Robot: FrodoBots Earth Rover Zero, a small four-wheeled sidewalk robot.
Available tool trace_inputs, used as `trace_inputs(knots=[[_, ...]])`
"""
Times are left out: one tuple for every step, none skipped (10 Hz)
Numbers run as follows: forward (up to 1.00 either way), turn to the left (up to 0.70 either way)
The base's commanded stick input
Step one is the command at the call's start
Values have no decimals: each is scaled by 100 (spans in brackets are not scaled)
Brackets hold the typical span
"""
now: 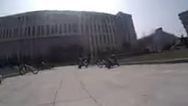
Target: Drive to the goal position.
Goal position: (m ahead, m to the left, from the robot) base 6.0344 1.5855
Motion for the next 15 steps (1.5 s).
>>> trace_inputs(knots=[[100,40],[100,37],[100,23],[100,7],[100,1],[100,0],[100,0],[100,0],[100,0],[100,0],[100,0],[100,0],[100,0],[100,0],[100,0]])
